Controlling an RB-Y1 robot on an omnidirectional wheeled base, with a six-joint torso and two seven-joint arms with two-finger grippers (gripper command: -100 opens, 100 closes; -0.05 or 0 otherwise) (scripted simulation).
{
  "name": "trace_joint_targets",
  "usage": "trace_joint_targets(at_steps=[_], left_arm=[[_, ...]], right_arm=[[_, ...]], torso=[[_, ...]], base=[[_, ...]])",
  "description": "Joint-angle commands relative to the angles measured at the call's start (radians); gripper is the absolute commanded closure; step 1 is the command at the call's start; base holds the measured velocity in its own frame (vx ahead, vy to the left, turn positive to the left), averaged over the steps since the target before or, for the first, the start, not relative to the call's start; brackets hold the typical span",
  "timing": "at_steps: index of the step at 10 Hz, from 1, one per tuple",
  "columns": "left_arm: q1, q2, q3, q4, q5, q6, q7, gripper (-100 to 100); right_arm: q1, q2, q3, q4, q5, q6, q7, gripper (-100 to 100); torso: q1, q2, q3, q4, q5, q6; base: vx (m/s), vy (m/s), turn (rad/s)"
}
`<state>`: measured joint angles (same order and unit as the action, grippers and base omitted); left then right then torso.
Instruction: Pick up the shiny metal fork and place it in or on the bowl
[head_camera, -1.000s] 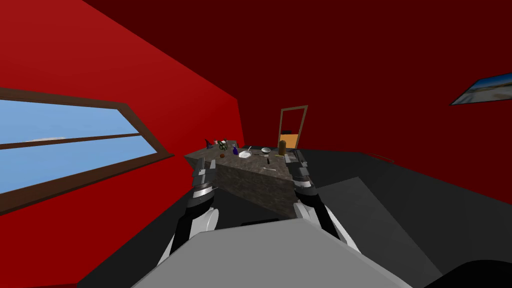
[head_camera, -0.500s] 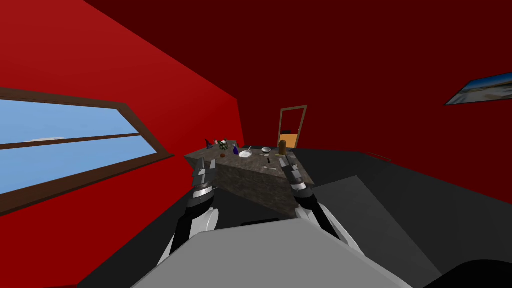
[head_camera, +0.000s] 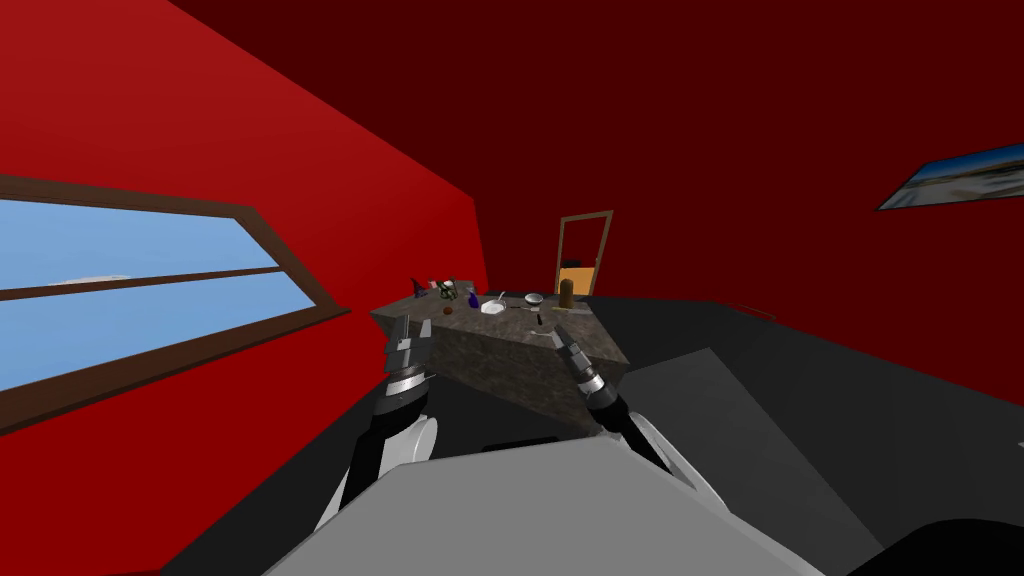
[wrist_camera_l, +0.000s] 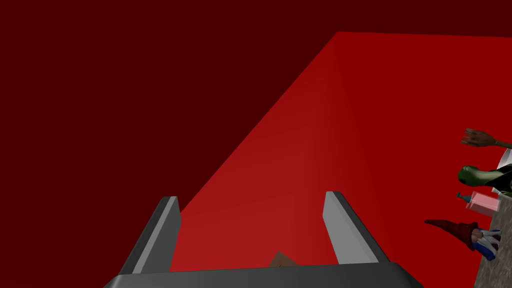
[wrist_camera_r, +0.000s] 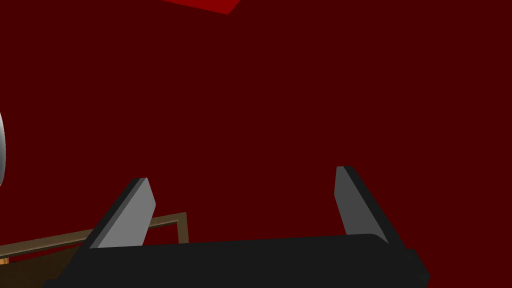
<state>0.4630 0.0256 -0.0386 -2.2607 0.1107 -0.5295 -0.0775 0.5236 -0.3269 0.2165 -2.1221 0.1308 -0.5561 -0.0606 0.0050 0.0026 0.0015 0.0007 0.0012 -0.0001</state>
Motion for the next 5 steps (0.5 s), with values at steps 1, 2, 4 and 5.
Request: trace_joint_targets(at_steps=[1,2,4,5], left_arm=[[0.000,0.000,0.000,0.000,0.000,0.000,0.000,0],[0.000,0.000,0.000,0.000,0.000,0.000,0.000,0],[0.000,0.000,0.000,0.000,0.000,0.000,0.000,0],[0.000,0.000,0.000,0.000,0.000,0.000,0.000,0]], right_arm=[[0.001,-0.050,0.030,0.050,0.024,-0.003,0.022,-100],[0.001,-0.062,0.030,0.056,0.024,-0.003,0.022,-100],[0.005,-0.110,0.058,0.094,0.046,-0.001,0.040,-100],[0.010,-0.148,0.086,0.133,0.068,0.000,0.058,-100]], torso=[[0.000,0.000,0.000,0.000,0.000,0.000],[0.000,0.000,0.000,0.000,0.000,0.000],[-0.001,-0.001,-0.001,0.000,0.000,0.000],[-0.001,-0.001,-0.001,0.000,0.000,0.000]], base=[[-0.037,0.077,-0.012],[-0.021,0.056,-0.010],[-0.021,0.060,-0.008],[-0.037,0.070,-0.009]])
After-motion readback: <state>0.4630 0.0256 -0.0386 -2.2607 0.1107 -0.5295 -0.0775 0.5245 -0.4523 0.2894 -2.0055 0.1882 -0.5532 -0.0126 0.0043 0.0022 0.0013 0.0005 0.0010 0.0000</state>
